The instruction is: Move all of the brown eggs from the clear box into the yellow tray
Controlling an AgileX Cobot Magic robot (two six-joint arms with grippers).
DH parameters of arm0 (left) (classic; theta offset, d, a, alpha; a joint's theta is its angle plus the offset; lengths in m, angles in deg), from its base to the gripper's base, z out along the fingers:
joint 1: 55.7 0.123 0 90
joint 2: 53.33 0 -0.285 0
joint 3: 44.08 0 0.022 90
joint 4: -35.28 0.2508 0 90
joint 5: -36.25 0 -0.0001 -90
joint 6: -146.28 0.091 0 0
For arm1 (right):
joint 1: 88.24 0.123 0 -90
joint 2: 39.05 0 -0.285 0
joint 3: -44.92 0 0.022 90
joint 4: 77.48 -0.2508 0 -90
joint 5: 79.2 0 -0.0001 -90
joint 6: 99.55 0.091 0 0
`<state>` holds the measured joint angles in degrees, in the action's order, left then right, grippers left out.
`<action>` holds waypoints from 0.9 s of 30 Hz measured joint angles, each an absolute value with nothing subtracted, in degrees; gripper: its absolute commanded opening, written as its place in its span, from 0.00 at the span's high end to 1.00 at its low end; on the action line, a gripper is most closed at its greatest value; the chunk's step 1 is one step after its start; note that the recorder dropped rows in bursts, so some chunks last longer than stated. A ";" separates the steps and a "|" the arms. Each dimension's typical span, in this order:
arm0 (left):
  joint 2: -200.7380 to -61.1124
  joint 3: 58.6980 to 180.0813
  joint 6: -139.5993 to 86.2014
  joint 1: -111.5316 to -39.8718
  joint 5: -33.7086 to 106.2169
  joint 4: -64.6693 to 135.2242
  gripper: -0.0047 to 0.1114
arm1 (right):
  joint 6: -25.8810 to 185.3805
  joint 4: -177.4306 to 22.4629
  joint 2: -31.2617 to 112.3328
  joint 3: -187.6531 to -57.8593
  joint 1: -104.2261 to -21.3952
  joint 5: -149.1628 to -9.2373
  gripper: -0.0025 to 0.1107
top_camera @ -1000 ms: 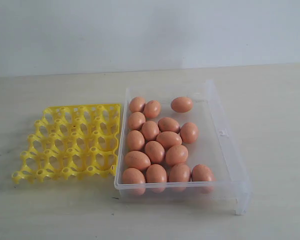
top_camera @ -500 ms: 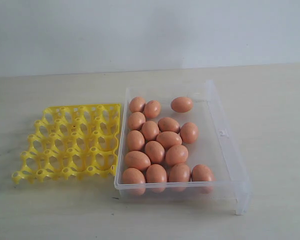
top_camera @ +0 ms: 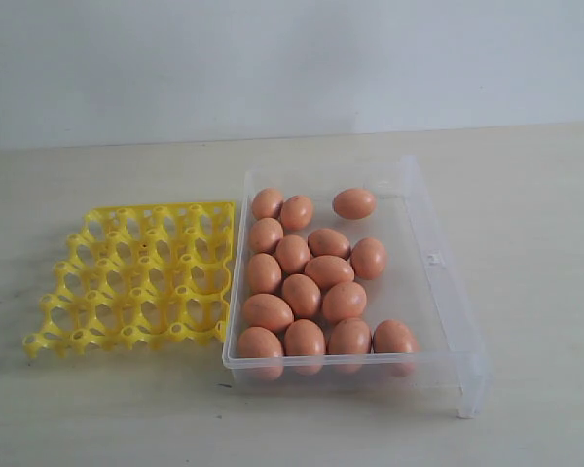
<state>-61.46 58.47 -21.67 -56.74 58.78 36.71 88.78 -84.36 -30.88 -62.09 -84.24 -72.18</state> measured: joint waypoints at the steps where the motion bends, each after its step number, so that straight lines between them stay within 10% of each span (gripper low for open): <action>1: -61.46 58.47 -21.67 -56.74 58.78 36.71 0.96 | 89.07 -84.36 -30.75 -63.45 -84.24 -72.50 0.52; 15: -61.46 58.47 -21.67 -56.74 58.78 36.71 0.96 | 93.11 -82.25 -5.64 -77.81 -83.44 -65.13 0.59; 27: -61.46 58.47 -21.67 -56.74 58.78 36.71 0.96 | 92.63 -79.04 22.29 -93.48 -66.25 -62.04 0.68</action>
<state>-61.46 58.47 -21.67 -56.74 58.78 36.71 92.63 -79.04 22.29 -93.48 -66.25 -62.04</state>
